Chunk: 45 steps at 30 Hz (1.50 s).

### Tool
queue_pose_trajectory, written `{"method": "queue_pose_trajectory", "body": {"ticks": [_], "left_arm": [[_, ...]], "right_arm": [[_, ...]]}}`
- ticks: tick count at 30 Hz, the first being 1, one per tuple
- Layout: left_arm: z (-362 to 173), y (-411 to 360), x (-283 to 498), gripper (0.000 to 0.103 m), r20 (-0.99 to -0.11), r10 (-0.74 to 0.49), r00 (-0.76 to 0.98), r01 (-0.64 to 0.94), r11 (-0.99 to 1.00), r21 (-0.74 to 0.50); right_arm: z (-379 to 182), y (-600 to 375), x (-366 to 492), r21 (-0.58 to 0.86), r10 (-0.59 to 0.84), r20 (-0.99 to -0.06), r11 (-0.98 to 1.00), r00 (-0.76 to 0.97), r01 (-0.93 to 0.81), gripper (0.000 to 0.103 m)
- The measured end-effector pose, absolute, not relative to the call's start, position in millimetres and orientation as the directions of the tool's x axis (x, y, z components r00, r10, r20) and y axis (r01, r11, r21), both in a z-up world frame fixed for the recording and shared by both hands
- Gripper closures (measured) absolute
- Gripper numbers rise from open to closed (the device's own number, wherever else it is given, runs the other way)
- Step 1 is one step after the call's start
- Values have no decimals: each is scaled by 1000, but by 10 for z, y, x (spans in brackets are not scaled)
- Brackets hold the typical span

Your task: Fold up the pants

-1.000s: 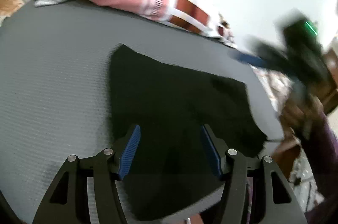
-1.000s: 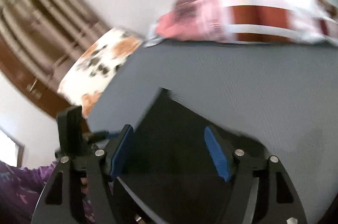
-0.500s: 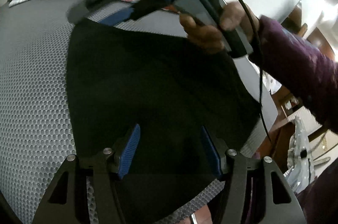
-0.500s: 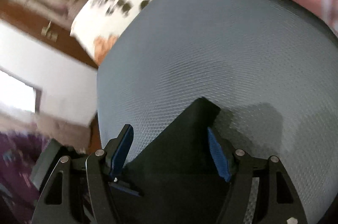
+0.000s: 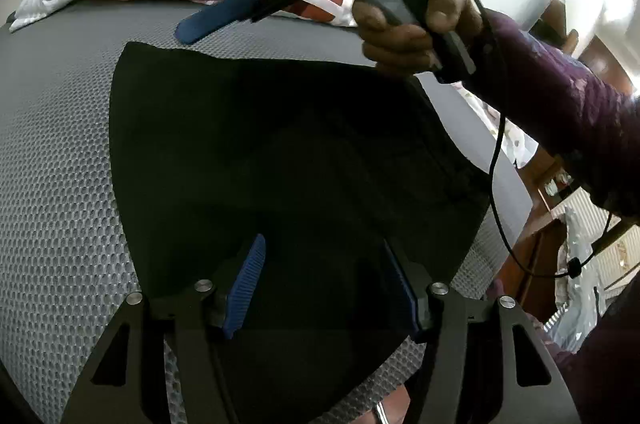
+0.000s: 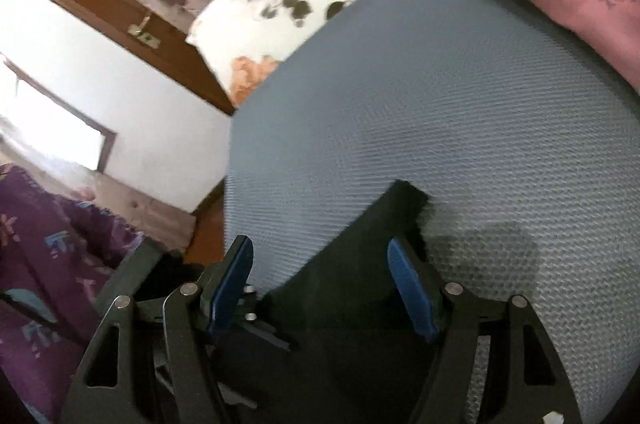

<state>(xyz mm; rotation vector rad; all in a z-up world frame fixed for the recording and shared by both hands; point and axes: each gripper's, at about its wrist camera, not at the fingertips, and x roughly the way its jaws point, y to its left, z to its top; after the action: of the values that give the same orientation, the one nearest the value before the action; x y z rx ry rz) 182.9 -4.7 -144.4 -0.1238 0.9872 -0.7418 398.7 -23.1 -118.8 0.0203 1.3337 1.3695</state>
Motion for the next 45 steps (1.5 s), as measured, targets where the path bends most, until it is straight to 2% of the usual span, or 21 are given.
{"method": "queue_pose_trajectory", "body": {"ticks": [4, 8, 14, 19, 21, 23, 27, 31, 39, 45], "left_arm": [[-1437, -33, 1874, 43, -710, -624, 327, 513, 748, -421], [-1438, -32, 1882, 43, -705, -632, 322, 512, 743, -431], [-1431, -65, 1875, 43, -705, -630, 325, 531, 739, -415], [-1426, -119, 1888, 43, -699, -641, 317, 537, 729, -425], [-1419, -163, 1894, 43, -701, -639, 318, 542, 729, -418], [-1417, -186, 1880, 43, -700, -638, 321, 550, 727, -411], [-1403, -259, 1873, 43, -698, -642, 316, 555, 722, -413], [-1411, -281, 1877, 43, -696, -647, 312, 556, 718, -418], [-1406, -220, 1884, 43, -695, -646, 316, 556, 719, -416], [-1389, -209, 1897, 43, -695, -646, 316, 555, 720, -417]], "right_arm": [[-1366, -76, 3998, 642, 620, -701, 334, -352, -690, 36], [-1357, -244, 4202, 674, 674, -665, 357, -322, -646, 35], [-1492, -82, 4193, 706, 618, -658, 306, -431, -639, 33], [-1467, -86, 4292, 785, 665, -556, 224, -499, -577, 33], [-1562, -15, 4335, 759, 632, -604, 270, -486, -592, 33], [-1620, 62, 4311, 760, 604, -613, 274, -509, -589, 34], [-1449, 78, 4207, 698, 590, -660, 251, -465, -671, 33], [-1319, -104, 4171, 698, 625, -647, 257, -436, -668, 33], [-1356, -106, 3828, 671, 547, -688, 231, -476, -705, 33], [-1351, -289, 4146, 643, 600, -710, 339, -369, -687, 33]]}}
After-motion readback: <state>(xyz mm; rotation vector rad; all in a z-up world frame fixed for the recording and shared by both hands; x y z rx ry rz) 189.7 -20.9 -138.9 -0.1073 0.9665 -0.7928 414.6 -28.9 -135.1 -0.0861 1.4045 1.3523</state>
